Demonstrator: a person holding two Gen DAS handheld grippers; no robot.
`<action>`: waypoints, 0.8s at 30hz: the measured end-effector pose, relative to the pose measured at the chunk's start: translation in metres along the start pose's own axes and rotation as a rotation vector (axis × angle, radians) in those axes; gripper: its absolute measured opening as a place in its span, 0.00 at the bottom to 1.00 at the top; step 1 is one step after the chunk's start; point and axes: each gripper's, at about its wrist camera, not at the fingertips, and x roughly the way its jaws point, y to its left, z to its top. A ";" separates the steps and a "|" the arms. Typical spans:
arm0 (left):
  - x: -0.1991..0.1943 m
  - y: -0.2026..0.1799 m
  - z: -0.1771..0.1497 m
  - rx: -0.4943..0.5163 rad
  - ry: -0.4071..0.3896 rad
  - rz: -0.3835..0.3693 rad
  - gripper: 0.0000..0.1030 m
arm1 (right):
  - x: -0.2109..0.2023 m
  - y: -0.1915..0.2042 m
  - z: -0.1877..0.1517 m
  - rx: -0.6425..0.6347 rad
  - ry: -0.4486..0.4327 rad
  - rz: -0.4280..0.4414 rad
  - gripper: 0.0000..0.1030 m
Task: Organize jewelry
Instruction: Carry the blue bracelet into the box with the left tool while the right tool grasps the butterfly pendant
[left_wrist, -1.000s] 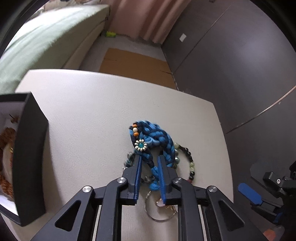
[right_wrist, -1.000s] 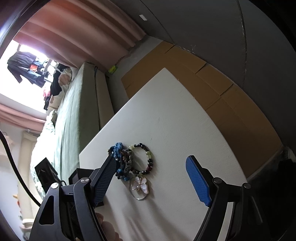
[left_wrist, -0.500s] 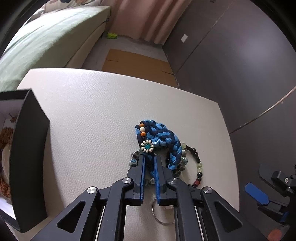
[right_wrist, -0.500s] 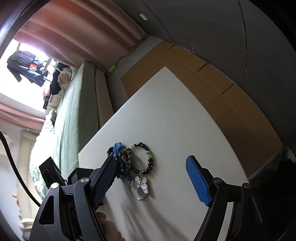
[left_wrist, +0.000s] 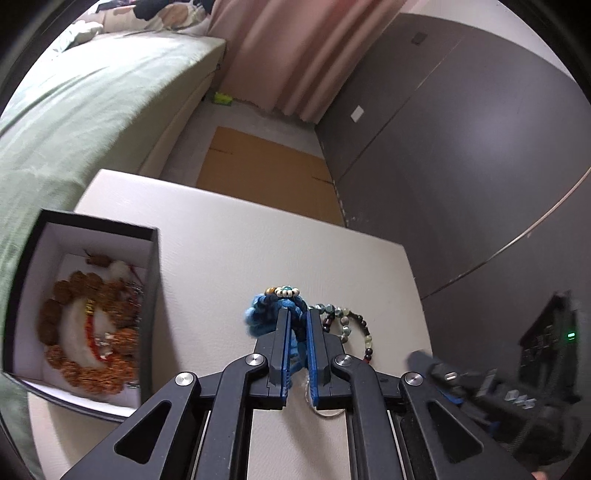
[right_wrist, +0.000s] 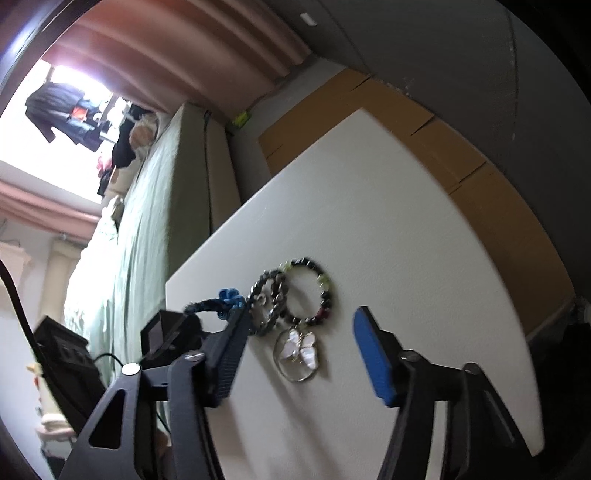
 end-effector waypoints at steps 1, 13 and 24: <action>-0.004 0.002 0.000 -0.002 -0.005 -0.002 0.08 | 0.005 0.001 -0.002 -0.005 0.018 0.001 0.48; -0.051 0.031 0.013 -0.070 -0.072 -0.025 0.08 | 0.047 0.027 -0.023 -0.137 0.089 -0.189 0.47; -0.081 0.062 0.020 -0.138 -0.115 -0.026 0.08 | 0.063 0.067 -0.045 -0.335 0.034 -0.424 0.47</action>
